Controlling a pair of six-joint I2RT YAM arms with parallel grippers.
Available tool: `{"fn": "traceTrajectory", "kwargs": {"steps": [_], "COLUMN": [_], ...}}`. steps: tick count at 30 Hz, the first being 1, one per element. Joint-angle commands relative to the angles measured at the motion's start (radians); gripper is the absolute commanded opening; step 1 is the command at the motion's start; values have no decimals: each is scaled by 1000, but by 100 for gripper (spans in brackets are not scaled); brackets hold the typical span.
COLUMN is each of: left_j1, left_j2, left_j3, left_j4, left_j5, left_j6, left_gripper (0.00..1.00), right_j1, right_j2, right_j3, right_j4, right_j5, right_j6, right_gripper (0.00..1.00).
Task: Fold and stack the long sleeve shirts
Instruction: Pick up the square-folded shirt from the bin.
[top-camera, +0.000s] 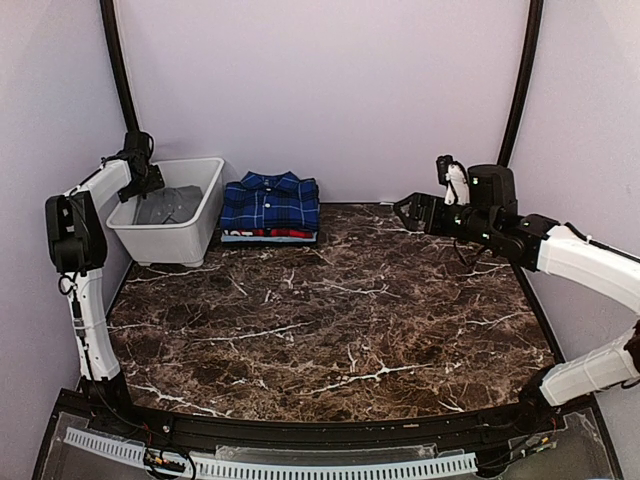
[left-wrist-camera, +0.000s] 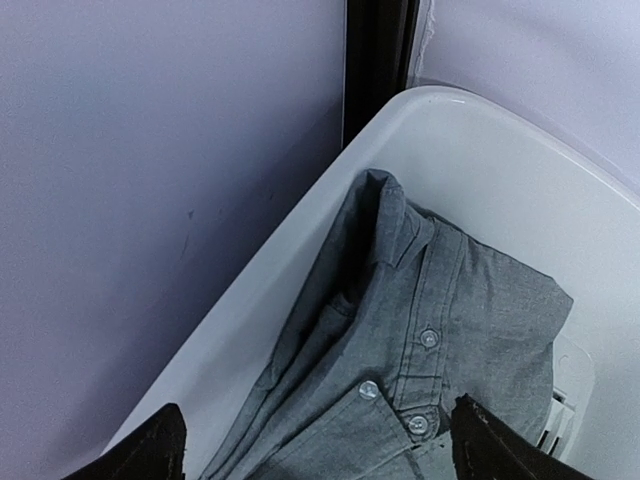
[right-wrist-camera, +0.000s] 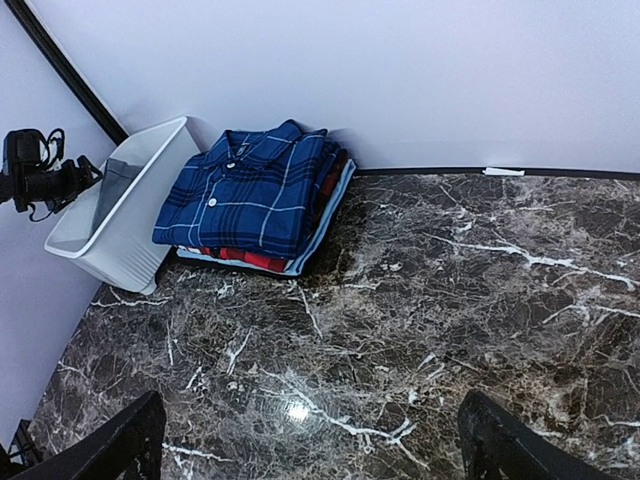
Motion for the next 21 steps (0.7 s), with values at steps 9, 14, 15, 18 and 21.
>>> {"fn": "traceTrajectory", "kwargs": {"steps": [9,14,15,18,21], "left_j1": [5,6,6,7,7], "left_j2": [124,157,164,181,190], "left_j3": [103,111,112,112,114], "left_j4": [93,108,110,119,134], "left_j5": [-56,-49,-50,-67,-99], "left_j6": [50,46,44,35,31], "left_gripper": [77,67,65,60,56], "right_j1": [-5,-5,-5,-6,-5], "right_j2": [20,29,32,39,43], "right_j3": [-7,-14,-13,-13,-14], "right_j4": [63,68,68,68,68], "right_j5": [-13,-13,-13,-12,-11], "right_j6": [-24,-26,-25,-29,-31], "right_gripper": [99,99,99,99,98]}}
